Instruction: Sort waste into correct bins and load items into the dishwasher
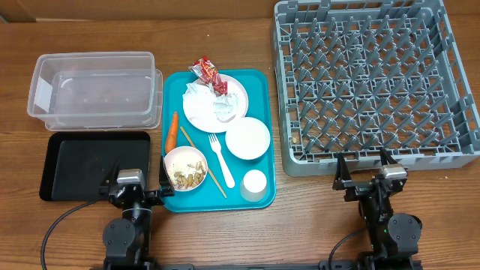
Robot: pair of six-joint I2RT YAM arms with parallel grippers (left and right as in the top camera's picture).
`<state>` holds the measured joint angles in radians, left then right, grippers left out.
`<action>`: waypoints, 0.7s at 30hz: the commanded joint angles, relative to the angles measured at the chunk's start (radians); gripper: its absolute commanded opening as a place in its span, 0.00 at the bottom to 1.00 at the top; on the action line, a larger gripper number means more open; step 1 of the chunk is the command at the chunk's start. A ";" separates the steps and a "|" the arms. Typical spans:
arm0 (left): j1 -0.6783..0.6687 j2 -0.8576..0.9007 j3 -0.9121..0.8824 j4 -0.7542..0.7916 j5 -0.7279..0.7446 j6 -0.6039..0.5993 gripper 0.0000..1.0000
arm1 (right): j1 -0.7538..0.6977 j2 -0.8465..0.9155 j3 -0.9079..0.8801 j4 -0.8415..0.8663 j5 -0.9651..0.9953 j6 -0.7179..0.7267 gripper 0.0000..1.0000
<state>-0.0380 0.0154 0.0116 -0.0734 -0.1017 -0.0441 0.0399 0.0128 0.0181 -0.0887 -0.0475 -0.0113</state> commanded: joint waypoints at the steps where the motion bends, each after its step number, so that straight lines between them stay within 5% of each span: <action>1: -0.004 -0.011 -0.006 0.007 0.001 0.022 1.00 | -0.002 -0.010 -0.010 0.008 0.001 -0.004 1.00; 21: -0.004 -0.011 -0.006 0.025 0.035 0.021 1.00 | -0.002 -0.010 -0.010 0.008 0.001 -0.004 1.00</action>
<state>-0.0380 0.0154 0.0113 -0.0525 -0.1005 -0.0441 0.0399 0.0128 0.0181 -0.0891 -0.0479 -0.0116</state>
